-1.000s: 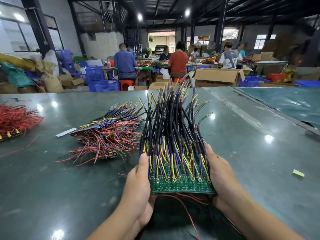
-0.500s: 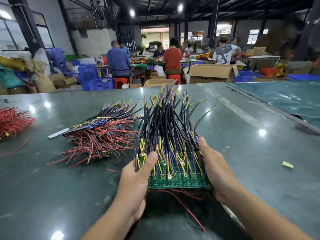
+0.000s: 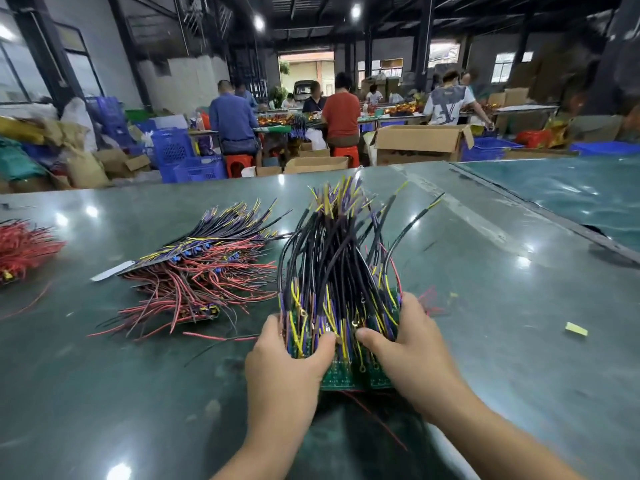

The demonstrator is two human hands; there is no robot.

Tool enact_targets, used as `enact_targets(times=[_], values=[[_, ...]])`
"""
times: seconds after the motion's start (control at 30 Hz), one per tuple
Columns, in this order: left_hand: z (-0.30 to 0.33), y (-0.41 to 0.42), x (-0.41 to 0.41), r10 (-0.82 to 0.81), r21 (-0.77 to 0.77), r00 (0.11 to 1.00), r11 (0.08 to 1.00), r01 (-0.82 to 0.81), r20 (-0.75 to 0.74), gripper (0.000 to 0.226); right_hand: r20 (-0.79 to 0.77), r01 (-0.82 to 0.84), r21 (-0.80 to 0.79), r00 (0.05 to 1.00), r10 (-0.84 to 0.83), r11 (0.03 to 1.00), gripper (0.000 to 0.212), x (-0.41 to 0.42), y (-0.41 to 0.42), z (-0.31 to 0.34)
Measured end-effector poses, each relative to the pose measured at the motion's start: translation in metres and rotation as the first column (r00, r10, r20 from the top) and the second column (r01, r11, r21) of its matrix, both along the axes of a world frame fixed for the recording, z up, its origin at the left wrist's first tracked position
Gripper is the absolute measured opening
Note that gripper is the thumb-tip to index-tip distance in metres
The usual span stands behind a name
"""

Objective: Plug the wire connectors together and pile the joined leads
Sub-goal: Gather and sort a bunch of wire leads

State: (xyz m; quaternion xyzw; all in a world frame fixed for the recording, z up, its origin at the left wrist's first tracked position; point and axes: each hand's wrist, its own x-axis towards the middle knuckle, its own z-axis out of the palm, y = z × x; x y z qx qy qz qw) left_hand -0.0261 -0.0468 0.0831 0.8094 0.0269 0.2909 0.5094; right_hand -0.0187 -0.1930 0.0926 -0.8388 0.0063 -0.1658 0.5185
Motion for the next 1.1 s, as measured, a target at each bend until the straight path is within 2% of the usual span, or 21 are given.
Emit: enact_targets(times=[0.07,0.13,0.23,0.33,0.4,0.47,0.67,0.77,0.87,0.93,1.07,1.1], values=[[0.005,-0.005,-0.003,0.020,0.035,1.000,0.999,-0.020,0.016,0.024,0.095,0.023,-0.030,0.995,-0.020,0.999,0.033,-0.002,0.006,0.000],[0.005,-0.002,-0.003,-0.012,-0.013,1.000,1.000,0.012,0.007,0.022,0.109,0.010,0.006,0.994,-0.011,1.000,0.034,-0.003,0.006,0.002],[0.004,0.009,0.002,-0.088,-0.149,0.995,0.986,0.081,-0.041,0.018,0.010,-0.023,0.221,1.000,0.021,0.975,0.032,0.000,-0.001,0.006],[0.002,0.017,0.006,-0.144,-0.324,0.981,0.941,0.096,-0.130,0.017,-0.066,-0.020,0.490,0.996,0.060,0.872,0.027,0.002,-0.011,0.008],[0.001,0.023,0.008,-0.177,-0.457,0.971,0.886,0.085,-0.163,0.013,-0.110,0.033,0.573,0.993,0.037,0.819,0.022,0.005,-0.021,0.010],[0.003,0.033,0.010,-0.176,-0.521,0.967,0.852,0.056,-0.183,0.009,-0.136,0.080,0.616,0.991,0.006,0.784,0.022,0.009,-0.034,0.012],[0.038,0.063,0.014,-0.122,-0.589,0.981,0.808,0.009,-0.152,0.008,-0.118,0.117,0.668,0.992,-0.050,0.735,0.024,0.014,-0.068,0.018],[0.071,0.079,0.027,-0.092,-0.598,0.992,0.801,0.019,-0.091,0.010,-0.125,0.122,0.699,0.991,-0.048,0.705,0.031,0.016,-0.072,0.017],[0.110,0.105,0.053,-0.090,-0.643,0.992,0.766,0.008,-0.094,0.009,-0.148,0.124,0.696,0.989,-0.027,0.707,0.027,0.017,-0.068,0.012],[0.136,0.125,0.078,-0.101,-0.664,0.986,0.747,-0.012,-0.132,0.010,-0.163,0.118,0.686,0.987,-0.006,0.718,0.030,0.016,-0.063,0.008],[0.158,0.157,0.116,-0.155,-0.605,0.942,0.794,-0.060,-0.296,0.020,-0.154,0.069,0.665,0.987,0.046,0.743,0.028,0.010,-0.052,0.002],[0.157,0.162,0.119,-0.174,-0.556,0.918,0.829,-0.059,-0.357,0.027,-0.150,0.057,0.658,0.987,0.056,0.751,0.028,0.009,-0.048,0.001]])
